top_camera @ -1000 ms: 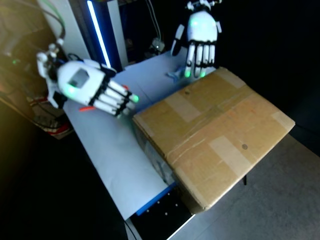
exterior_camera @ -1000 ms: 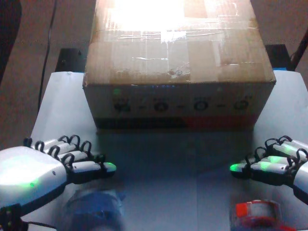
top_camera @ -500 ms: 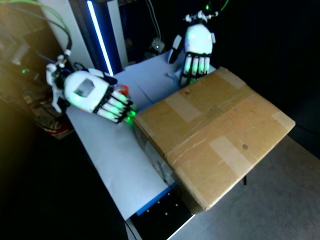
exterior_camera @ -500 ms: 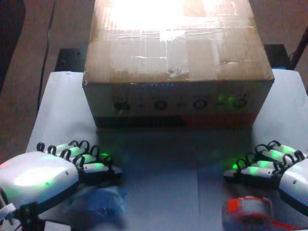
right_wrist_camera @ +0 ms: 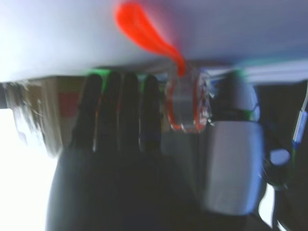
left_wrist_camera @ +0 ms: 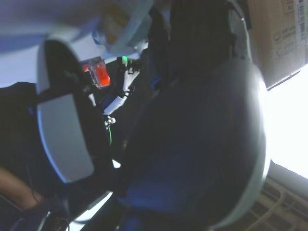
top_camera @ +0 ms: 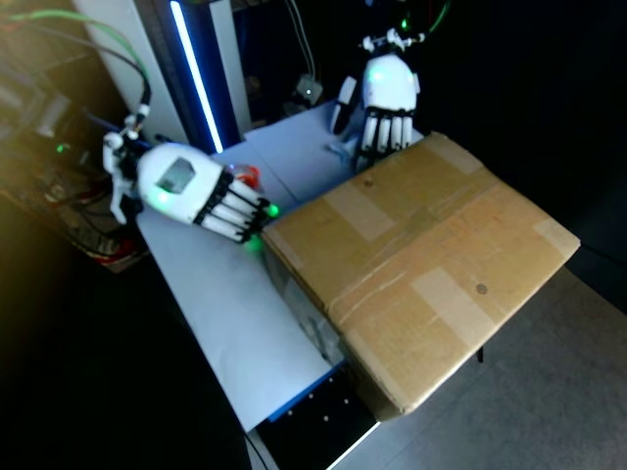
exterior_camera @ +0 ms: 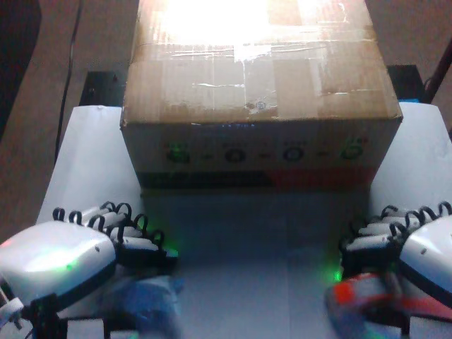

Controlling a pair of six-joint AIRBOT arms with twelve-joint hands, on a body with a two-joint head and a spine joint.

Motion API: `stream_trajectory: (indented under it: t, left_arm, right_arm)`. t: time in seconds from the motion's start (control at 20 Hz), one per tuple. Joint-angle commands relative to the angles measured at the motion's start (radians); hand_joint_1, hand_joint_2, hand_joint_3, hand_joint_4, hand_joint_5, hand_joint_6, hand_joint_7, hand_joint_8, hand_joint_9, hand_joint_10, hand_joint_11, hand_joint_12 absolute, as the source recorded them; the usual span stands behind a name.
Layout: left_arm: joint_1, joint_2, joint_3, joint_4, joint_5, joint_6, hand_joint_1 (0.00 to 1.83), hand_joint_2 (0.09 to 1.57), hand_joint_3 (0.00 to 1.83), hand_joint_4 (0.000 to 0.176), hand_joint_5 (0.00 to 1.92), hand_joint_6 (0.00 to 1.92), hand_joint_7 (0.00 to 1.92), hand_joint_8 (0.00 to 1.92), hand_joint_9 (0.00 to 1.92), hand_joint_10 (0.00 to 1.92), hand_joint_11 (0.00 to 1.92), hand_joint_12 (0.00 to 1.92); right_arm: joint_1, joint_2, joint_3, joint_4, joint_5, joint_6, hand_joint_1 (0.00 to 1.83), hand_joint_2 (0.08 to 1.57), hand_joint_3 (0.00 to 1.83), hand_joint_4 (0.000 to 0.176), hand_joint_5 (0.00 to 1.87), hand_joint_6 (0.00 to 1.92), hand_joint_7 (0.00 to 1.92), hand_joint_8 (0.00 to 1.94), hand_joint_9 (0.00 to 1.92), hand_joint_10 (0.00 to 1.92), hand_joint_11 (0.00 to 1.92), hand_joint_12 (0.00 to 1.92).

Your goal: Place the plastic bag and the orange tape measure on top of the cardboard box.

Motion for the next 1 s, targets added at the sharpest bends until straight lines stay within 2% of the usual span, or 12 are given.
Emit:
stream_trajectory:
  t: [0.0,0.05,0.1,0.15,0.2,0.25,0.3,0.4,0.5,0.7,0.85,0.95]
  left_arm:
    - [0.008,-0.009,0.003,-0.003,-0.020,0.009,1.15,1.16,0.00,0.000,0.84,0.94,0.63,0.36,0.38,1.15,0.29,1.61]
    - [0.008,-0.011,0.005,-0.006,-0.018,0.009,1.13,1.19,0.00,0.000,0.81,1.18,0.69,0.42,0.49,1.08,0.41,1.55]
    - [0.010,-0.016,0.007,-0.011,-0.013,0.009,1.17,1.21,0.00,0.000,0.86,1.18,0.70,1.20,0.60,1.04,0.50,1.53]
    - [0.012,-0.022,0.008,-0.014,-0.010,0.009,1.31,1.21,0.00,0.000,0.80,1.24,0.70,1.27,0.77,1.33,0.58,1.46]
    - [0.014,-0.031,0.012,-0.020,-0.002,0.009,1.35,1.19,0.00,0.000,0.75,1.26,0.75,1.23,0.89,1.33,0.73,1.35]
    - [0.015,-0.041,0.017,-0.026,0.003,0.009,1.46,1.17,0.00,0.000,0.76,1.20,0.75,1.16,0.92,1.20,0.76,1.61]
    - [0.016,-0.048,0.021,-0.032,0.007,0.009,1.38,1.18,0.00,0.000,0.73,1.21,0.76,1.23,0.92,1.32,0.80,1.44]
    - [0.017,-0.059,0.030,-0.044,0.018,0.009,1.48,1.16,0.00,0.000,0.75,1.09,0.78,1.15,0.93,1.18,0.83,1.66]
    - [0.017,-0.064,0.037,-0.051,0.030,0.009,1.48,1.20,0.00,0.000,0.63,1.27,0.68,1.22,0.84,1.27,0.70,1.74]
    - [0.016,-0.066,0.045,-0.053,0.071,0.008,1.48,1.19,0.00,0.000,0.70,1.19,0.70,1.23,0.87,1.26,0.75,1.74]
    - [-0.002,-0.052,0.046,-0.019,0.117,-0.024,1.47,1.22,0.00,0.000,0.62,1.29,0.64,1.29,0.79,1.31,0.64,1.78]
    - [-0.017,-0.034,0.047,0.028,0.158,-0.088,1.47,1.22,0.00,0.000,0.64,1.28,0.66,1.25,0.80,1.30,0.65,1.78]
  right_arm:
    - [-0.002,-0.012,0.000,-0.009,0.022,-0.003,1.35,1.22,0.00,0.000,0.76,0.96,0.72,1.49,0.76,1.59,0.88,1.71]
    - [0.001,-0.012,0.000,-0.010,0.022,-0.003,1.26,1.21,0.00,0.000,0.84,0.91,0.79,1.56,1.00,1.63,1.06,1.78]
    - [0.005,-0.012,0.000,-0.010,0.021,-0.003,1.24,1.21,0.00,0.000,0.86,0.89,0.79,1.60,1.08,1.70,1.15,1.82]
    - [0.007,-0.012,0.000,-0.010,0.021,-0.003,1.24,1.20,0.00,0.000,0.88,0.86,0.79,1.59,1.07,1.68,1.11,1.82]
    - [0.009,-0.012,0.000,-0.010,0.021,-0.003,1.24,1.21,0.00,0.000,0.88,0.86,0.78,1.61,1.07,1.74,1.12,1.87]
    - [0.010,-0.011,0.000,-0.010,0.021,-0.003,1.23,1.21,0.00,0.000,0.87,0.87,0.76,1.64,1.08,1.80,1.14,1.91]
    - [0.012,-0.011,0.000,-0.010,0.021,-0.003,1.23,1.21,0.00,0.000,0.87,0.88,0.77,1.63,1.08,1.79,1.13,1.91]
    - [0.017,-0.011,0.000,-0.010,0.021,-0.003,1.24,1.19,0.00,0.000,0.90,0.82,0.81,1.56,1.08,1.64,1.10,1.81]
    - [0.025,-0.009,0.000,-0.012,0.020,-0.003,1.25,1.17,0.00,0.000,0.95,0.74,0.84,1.52,1.11,1.58,1.13,1.77]
    - [0.050,-0.004,0.000,-0.029,0.014,-0.003,1.26,1.15,0.00,0.000,0.98,0.70,0.89,1.45,1.13,1.47,1.10,1.69]
    - [0.082,0.013,-0.006,-0.066,-0.007,-0.003,1.24,1.20,0.00,0.000,0.88,0.84,0.78,1.60,1.07,1.71,1.09,1.86]
    - [0.100,0.034,-0.019,-0.086,-0.024,-0.003,1.24,1.20,0.00,0.000,0.88,0.84,0.80,1.57,1.06,1.59,1.05,1.77]
